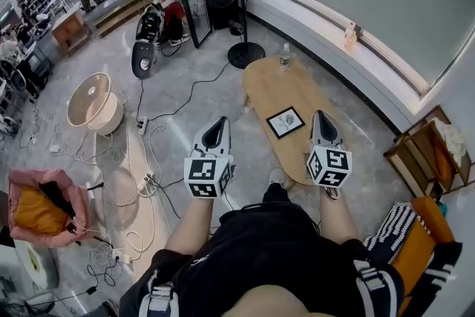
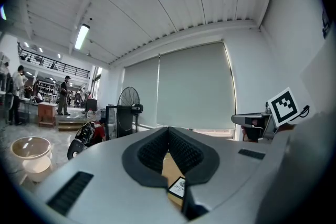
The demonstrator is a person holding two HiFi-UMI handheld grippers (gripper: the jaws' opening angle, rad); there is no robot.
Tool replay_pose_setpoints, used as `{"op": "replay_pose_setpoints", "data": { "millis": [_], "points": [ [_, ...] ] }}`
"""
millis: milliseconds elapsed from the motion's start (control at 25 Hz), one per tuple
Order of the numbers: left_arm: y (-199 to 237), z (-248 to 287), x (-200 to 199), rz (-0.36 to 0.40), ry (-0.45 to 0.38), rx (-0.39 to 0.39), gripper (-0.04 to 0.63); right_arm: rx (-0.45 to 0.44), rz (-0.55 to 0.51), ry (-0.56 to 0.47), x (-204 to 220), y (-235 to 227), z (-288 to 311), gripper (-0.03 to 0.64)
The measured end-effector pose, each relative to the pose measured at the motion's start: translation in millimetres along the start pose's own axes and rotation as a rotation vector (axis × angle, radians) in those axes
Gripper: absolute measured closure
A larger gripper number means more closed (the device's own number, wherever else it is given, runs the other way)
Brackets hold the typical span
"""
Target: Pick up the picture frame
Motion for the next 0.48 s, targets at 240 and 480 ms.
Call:
{"op": "replay_pose_setpoints", "data": {
  "millis": [240,480],
  "points": [
    [22.9,65.6,-0.1,0.002,0.019,0.009,0.575,0.001,-0.011,-0.003,3.7,-12.9,70.9,0.6],
    [53.7,159.6,-17.6,0.007,0.036,0.004,0.575,-0.012,0.025,0.003,-11.6,-39.1,165.3,0.6]
  ]
}}
Point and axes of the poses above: the fingertips, and each gripper's own axes: z forward along the fingers, y to its left, x out of its underside, the point moved 3 cm from there along -z, backward along the fingers, and after that the axes turned 7 degrees about x, right-handed, at the moved point
